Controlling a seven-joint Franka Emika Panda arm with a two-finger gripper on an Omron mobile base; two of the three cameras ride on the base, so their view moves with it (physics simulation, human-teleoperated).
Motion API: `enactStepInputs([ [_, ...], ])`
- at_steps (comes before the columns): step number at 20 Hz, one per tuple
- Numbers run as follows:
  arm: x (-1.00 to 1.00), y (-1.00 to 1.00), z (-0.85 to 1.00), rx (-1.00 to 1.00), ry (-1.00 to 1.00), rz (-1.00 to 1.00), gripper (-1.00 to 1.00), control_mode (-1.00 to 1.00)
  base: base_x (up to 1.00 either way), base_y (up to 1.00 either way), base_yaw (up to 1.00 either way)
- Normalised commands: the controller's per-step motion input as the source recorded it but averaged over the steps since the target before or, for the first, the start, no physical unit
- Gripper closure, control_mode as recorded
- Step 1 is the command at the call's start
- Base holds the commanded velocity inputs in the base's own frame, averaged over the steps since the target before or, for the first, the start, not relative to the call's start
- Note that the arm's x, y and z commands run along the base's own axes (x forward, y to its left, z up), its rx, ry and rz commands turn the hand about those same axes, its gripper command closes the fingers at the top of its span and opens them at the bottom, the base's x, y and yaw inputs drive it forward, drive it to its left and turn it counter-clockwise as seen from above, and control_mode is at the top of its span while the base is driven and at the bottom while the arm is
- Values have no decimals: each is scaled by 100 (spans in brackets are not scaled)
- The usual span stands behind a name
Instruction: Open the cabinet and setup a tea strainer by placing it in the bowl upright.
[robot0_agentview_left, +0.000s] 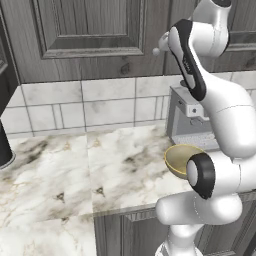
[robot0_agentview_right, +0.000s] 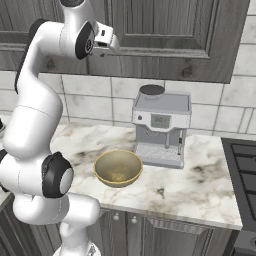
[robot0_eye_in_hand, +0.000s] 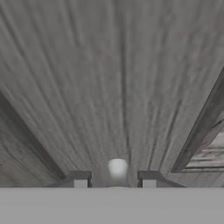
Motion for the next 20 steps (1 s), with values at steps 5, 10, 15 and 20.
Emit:
enactStepInputs([
  [5, 0, -18, -1, 0, 0, 0, 100, -100, 0, 0, 0],
  [10, -51, -25, 10, 0, -5, 0, 100, -100, 0, 0, 0],
  [15, -100, -52, 46, 4, -14, 1, 100, -100, 0, 0, 0],
  [20, -100, -77, 47, 9, -12, 2, 100, -100, 0, 0, 0],
])
